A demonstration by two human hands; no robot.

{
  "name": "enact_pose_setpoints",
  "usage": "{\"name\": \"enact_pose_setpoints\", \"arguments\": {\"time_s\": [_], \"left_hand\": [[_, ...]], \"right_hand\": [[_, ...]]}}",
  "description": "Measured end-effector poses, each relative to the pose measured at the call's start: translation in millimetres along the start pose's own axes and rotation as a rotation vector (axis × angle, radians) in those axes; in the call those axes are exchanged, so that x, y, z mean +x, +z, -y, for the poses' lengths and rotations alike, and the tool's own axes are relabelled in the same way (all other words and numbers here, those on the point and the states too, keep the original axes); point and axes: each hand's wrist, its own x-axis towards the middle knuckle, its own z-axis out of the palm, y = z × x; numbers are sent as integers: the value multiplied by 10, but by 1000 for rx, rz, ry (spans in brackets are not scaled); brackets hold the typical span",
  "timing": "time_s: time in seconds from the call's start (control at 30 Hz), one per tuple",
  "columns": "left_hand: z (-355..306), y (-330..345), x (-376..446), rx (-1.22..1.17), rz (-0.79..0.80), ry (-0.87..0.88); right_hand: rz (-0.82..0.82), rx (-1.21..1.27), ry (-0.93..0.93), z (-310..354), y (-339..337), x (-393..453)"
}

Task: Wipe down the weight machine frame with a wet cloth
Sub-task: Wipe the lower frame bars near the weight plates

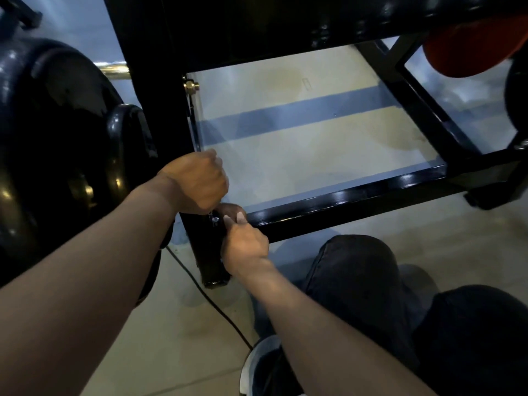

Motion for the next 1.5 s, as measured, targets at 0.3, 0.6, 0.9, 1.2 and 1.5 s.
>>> {"name": "enact_pose_setpoints", "arguments": {"time_s": [0.3, 0.6, 0.9, 1.2, 1.5], "left_hand": [[10, -1, -19, -23, 19, -14], [14, -93, -24, -15, 54, -25], [14, -156, -25, -22, 98, -23], [-170, -618, 218, -733, 121, -561], [-713, -1580, 1130, -2622, -127, -751]], "right_hand": [[-208, -47, 353, -1630, -1071, 76], [-120, 63, 205, -929, -488, 147], [-159, 112, 172, -1314, -636, 30], [-156, 1498, 296, -1757, -1326, -424], [-220, 1377, 90, -1557, -1771, -876]]}}
